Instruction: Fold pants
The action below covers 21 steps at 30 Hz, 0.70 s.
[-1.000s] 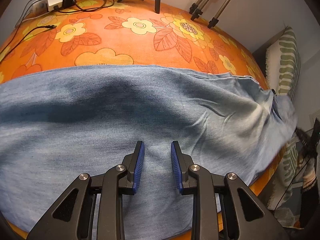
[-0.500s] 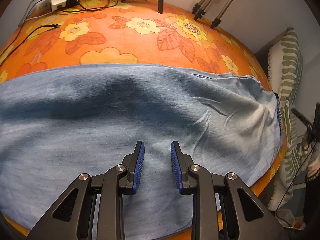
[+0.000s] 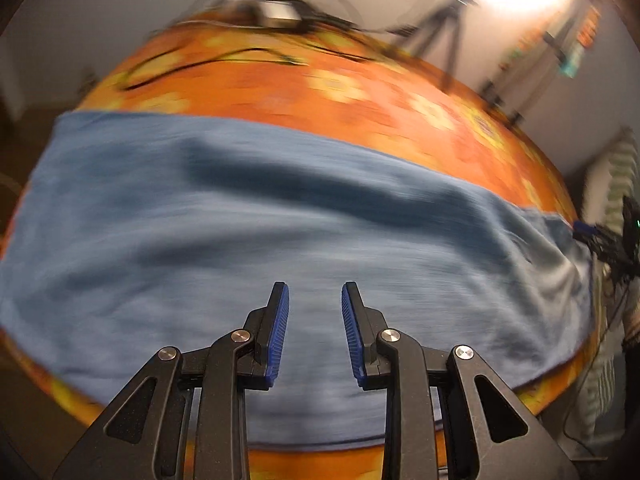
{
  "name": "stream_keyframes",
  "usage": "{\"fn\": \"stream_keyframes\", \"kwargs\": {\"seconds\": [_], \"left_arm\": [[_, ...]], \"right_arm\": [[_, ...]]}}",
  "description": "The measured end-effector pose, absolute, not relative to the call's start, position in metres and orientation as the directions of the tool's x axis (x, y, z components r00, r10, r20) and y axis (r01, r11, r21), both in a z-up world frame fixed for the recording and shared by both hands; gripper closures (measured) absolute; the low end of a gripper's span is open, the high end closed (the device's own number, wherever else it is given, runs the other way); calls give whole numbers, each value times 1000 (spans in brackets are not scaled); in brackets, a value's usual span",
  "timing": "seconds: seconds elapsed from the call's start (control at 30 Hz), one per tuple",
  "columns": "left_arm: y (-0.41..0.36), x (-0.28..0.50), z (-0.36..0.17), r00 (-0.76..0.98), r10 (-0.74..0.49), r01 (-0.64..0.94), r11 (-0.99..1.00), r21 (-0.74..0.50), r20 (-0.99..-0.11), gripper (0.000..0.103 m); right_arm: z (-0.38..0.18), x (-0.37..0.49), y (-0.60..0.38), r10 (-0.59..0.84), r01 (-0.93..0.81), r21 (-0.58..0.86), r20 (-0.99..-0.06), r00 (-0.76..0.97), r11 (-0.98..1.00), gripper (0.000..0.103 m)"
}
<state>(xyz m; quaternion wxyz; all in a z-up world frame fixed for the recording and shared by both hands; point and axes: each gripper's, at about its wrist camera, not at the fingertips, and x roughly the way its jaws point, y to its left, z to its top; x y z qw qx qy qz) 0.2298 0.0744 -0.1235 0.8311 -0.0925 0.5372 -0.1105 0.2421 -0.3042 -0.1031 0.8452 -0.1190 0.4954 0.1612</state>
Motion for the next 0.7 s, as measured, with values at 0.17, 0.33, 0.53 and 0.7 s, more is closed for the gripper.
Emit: {"fn": "stream_keyframes", "kwargs": {"seconds": [0.17, 0.33, 0.53, 0.7], "left_arm": [[117, 225, -138, 415, -223, -20, 967, -254, -882, 77], [122, 225, -143, 439, -228, -20, 965, -263, -869, 77], [122, 225, -144, 454, -222, -3, 968, -251, -863, 77], [123, 224, -145, 457, -221, 7, 970, -245, -862, 77]], "right_arm": [[-113, 258, -306, 177, -398, -5, -890, 421, 918, 51], [-119, 267, -299, 169, -405, -10, -899, 403, 914, 83], [-115, 262, -286, 93, -435, -116, -897, 431, 893, 94], [-107, 269, -300, 134, -395, -51, -894, 428, 917, 93]]}}
